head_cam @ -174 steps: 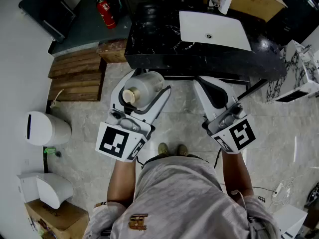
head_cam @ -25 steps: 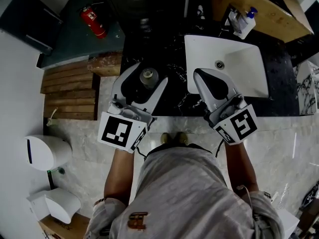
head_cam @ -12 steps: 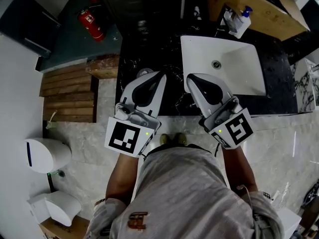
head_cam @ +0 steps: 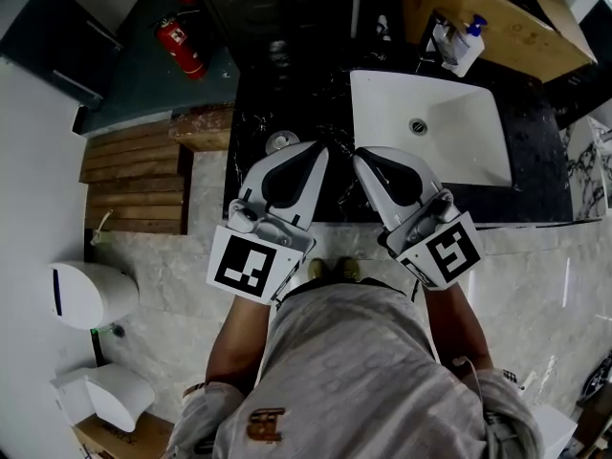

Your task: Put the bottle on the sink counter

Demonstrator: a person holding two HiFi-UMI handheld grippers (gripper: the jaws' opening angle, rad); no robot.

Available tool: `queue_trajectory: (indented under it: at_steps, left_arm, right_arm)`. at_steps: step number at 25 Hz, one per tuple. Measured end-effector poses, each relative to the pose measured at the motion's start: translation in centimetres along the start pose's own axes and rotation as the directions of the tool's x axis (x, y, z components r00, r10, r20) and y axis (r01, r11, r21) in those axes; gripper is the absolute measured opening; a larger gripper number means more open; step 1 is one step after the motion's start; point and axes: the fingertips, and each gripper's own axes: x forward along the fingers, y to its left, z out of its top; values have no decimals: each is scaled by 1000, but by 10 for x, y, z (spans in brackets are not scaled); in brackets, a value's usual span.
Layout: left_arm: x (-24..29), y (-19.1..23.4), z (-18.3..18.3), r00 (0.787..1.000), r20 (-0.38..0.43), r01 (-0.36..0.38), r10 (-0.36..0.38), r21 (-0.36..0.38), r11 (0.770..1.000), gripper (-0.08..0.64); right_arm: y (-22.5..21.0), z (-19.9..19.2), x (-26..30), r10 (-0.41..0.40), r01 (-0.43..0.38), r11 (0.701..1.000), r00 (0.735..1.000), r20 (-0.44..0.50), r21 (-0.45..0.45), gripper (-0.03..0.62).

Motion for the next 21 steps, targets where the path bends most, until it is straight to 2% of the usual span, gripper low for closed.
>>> queue_trajectory:
  at_steps: [21]
  left_arm:
    - [6, -6, 3, 1000, 1, 1, -1, 4, 1000, 2]
  right_arm:
    - [-10, 1, -8, -11, 11, 1000, 1000, 9, 11, 0]
